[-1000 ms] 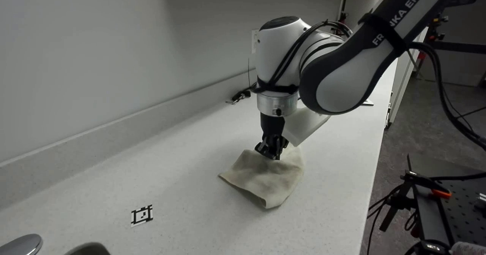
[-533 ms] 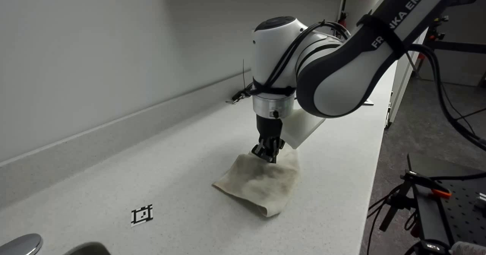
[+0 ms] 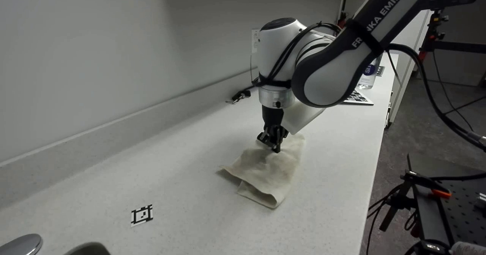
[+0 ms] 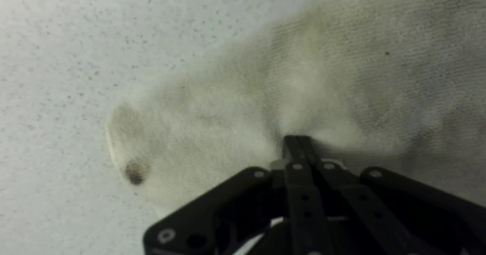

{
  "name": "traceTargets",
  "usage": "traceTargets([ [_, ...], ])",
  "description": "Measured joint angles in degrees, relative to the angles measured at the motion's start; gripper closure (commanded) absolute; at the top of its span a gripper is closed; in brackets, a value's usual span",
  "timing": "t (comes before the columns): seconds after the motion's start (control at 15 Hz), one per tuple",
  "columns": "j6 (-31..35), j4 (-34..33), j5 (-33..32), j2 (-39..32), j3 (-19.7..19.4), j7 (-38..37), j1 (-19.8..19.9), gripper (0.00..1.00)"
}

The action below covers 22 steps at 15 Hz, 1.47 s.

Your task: Use the towel to wipe the counter

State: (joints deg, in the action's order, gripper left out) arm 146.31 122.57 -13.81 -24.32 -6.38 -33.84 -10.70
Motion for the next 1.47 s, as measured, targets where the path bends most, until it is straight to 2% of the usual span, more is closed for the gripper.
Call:
traceTargets([
  [0.8, 0.1, 1.9, 0.1, -0.1, -12.0, -4.5, 8.7, 1.0],
  [1.2, 0.1, 2.1, 0.2, -0.2, -12.9, -7.6, 10.3, 1.0],
  [1.47, 0.1, 1.7, 0.1, -0.2, -11.3, -7.7, 9.5, 1.0],
])
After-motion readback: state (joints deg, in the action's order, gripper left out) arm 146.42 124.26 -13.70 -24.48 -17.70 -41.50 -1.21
